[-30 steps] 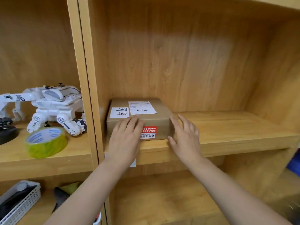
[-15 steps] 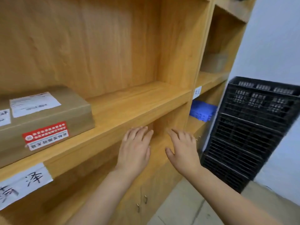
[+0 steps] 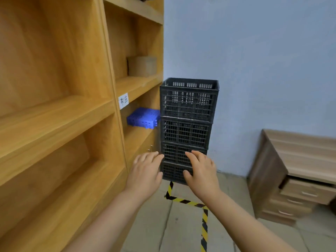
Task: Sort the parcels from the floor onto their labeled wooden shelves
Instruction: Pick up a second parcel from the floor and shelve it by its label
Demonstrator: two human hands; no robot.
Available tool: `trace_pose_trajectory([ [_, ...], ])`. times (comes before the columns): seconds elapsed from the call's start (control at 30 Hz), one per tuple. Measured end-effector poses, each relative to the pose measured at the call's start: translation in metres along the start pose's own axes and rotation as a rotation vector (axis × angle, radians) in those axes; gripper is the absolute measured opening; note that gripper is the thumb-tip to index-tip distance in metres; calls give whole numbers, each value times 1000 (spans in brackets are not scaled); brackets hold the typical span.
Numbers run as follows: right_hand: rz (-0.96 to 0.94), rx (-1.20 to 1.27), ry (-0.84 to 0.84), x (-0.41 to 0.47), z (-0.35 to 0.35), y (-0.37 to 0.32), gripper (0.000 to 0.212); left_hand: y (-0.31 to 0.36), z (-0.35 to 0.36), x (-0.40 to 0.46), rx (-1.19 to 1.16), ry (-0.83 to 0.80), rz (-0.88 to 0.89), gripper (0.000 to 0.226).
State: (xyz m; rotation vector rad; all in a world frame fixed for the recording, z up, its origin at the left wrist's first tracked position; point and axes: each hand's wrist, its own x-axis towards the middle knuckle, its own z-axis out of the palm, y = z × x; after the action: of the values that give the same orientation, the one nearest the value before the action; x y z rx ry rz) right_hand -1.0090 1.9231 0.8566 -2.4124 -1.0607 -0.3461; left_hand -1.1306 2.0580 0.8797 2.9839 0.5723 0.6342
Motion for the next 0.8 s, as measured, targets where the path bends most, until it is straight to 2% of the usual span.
trace_pose_trajectory([
  [0.23,184,-31,19,0,-38,128,55,102,50,80,-154,-73,101,58],
  [0.43,377,-124,48,-17,-76,251,57,223,102,145,-298,-156,250,58],
  [0.8,745,-252,152,-106,-159,396,49,415,169,168,-463,-364,531,55],
])
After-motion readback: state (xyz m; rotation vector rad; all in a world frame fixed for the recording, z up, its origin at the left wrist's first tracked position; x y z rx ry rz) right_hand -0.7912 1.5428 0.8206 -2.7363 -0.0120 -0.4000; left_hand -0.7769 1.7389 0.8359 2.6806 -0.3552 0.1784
